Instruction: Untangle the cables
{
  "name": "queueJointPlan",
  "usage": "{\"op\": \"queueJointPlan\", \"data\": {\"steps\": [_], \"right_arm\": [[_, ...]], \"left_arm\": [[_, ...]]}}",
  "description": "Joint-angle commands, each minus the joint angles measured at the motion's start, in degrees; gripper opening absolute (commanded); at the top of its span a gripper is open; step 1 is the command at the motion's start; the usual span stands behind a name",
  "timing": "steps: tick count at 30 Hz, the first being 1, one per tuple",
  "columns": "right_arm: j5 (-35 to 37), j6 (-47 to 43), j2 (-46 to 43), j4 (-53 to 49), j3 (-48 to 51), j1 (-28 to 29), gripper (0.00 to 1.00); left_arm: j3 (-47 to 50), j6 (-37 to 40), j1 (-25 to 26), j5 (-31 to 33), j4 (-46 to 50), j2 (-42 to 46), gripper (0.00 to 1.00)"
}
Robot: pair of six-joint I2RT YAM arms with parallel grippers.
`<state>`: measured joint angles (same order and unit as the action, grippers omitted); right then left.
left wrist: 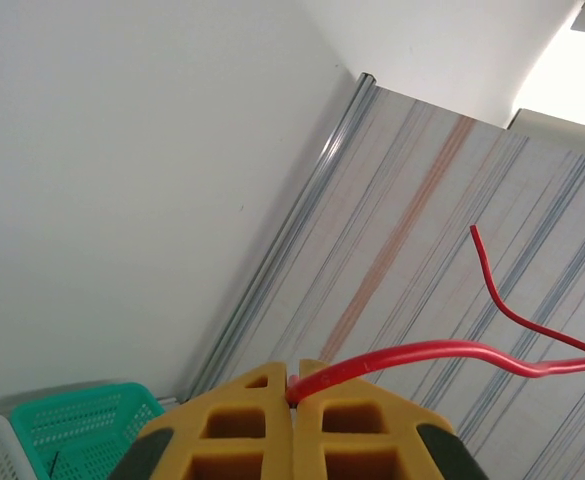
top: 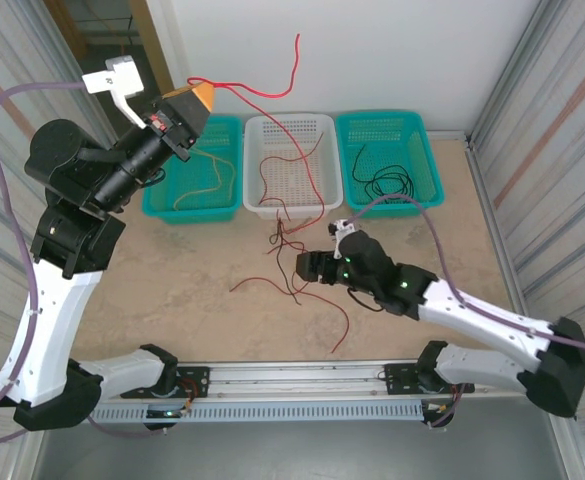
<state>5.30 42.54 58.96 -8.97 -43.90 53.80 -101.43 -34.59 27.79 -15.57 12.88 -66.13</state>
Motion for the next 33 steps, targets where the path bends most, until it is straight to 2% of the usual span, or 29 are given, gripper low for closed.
{"op": "queueJointPlan", "data": {"steps": [1, 6, 14, 17, 18, 20, 23, 28, 31, 33], "right_arm": [[4.4, -2.7, -2.0, 5.7, 1.3, 0.9, 0.78], [-0.4, -4.3, 3.1, 13.5, -1.8, 1.6, 0.80], [-0.9, -1.8, 11.5, 16.5, -3.8, 1.2, 0.77], [-1.5, -0.4, 14.9, 18.0, -4.4, 0.1, 0.69], [-1.9, 0.2, 16.1, 18.7, -4.1, -0.3, 0.61], [-3.0, 2.0, 17.7, 18.7, -3.5, -1.0, 0.37], [-3.9, 3.8, 19.3, 17.9, -1.5, -1.2, 0.20], [-4.4, 7.2, 21.0, 14.0, 2.1, -1.5, 0.09], [-6.6, 9.3, 22.6, 12.8, 3.7, -2.5, 0.09], [-8.0, 10.1, 23.9, 12.2, 4.2, -2.8, 0.14]], "left_arm": [[-0.2, -2.6, -0.3, -1.4, -4.7, 0.1, 0.00], [-0.9, -3.0, -0.3, -1.1, -4.5, -0.2, 0.00], [-1.4, -4.3, -0.3, -1.8, -5.3, -0.7, 0.00], [-1.2, -4.8, -0.3, -1.7, -5.7, -0.9, 0.00], [-1.4, -4.7, -0.3, -1.6, -5.7, -0.9, 0.00], [-2.0, -4.4, -0.3, -1.2, -5.6, -1.3, 0.00], [-4.0, -3.4, -0.4, -0.6, -4.5, -2.1, 0.00], [-6.3, -3.0, -0.5, -0.2, -5.1, -3.9, 0.00], [-8.0, -2.9, -0.6, 0.6, -5.0, -5.2, 0.00], [-9.5, -3.0, -0.9, 0.7, -5.1, -6.2, 0.00]]}}
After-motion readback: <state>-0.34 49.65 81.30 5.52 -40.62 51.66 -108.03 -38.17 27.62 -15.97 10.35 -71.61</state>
